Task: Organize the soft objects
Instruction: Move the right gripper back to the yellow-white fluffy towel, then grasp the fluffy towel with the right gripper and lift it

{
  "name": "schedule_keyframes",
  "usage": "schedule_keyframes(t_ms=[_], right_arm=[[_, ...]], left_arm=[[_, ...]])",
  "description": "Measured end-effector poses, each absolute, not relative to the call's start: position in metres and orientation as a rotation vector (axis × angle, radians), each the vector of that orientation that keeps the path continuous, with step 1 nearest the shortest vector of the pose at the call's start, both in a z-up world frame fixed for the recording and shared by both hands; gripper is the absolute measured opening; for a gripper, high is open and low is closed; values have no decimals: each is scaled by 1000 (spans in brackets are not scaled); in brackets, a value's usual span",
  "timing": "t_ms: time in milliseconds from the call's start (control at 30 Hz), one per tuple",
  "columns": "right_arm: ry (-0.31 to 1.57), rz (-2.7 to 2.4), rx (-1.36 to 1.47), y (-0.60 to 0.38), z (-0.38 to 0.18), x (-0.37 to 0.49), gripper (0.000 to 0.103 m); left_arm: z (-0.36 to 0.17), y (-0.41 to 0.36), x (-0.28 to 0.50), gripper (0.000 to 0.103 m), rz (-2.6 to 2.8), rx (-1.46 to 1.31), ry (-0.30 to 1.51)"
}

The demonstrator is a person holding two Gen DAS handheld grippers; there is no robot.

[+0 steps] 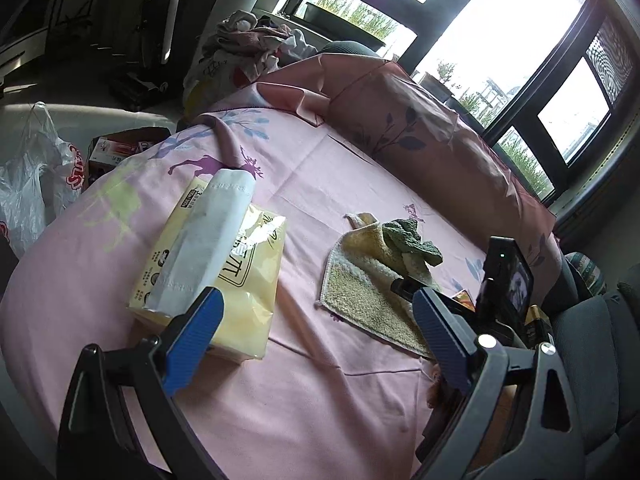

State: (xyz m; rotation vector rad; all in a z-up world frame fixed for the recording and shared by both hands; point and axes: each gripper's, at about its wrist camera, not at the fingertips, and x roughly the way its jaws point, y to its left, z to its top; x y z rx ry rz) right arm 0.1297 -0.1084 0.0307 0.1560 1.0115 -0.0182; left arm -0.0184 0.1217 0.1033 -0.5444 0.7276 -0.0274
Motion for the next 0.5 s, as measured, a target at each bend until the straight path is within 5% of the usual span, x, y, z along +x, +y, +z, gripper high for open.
schedule_keyframes(t_ms=[100, 233, 333, 400, 500], right_arm=[[973, -73, 73, -94, 22, 137, 99], [940, -88, 35, -88, 17, 137, 97], [916, -74, 26, -91, 21, 132, 68], [909, -65, 4, -93, 25, 129, 33], [932, -27, 5, -94, 27, 128, 21]], left_arm=[[102, 121, -18, 95, -24, -538, 734], [100, 121, -15, 95, -20, -525, 751], [98, 121, -14, 95, -13, -519, 757], [98, 121, -15, 95, -14, -519, 755], [100, 120, -16, 95, -23, -520, 750]])
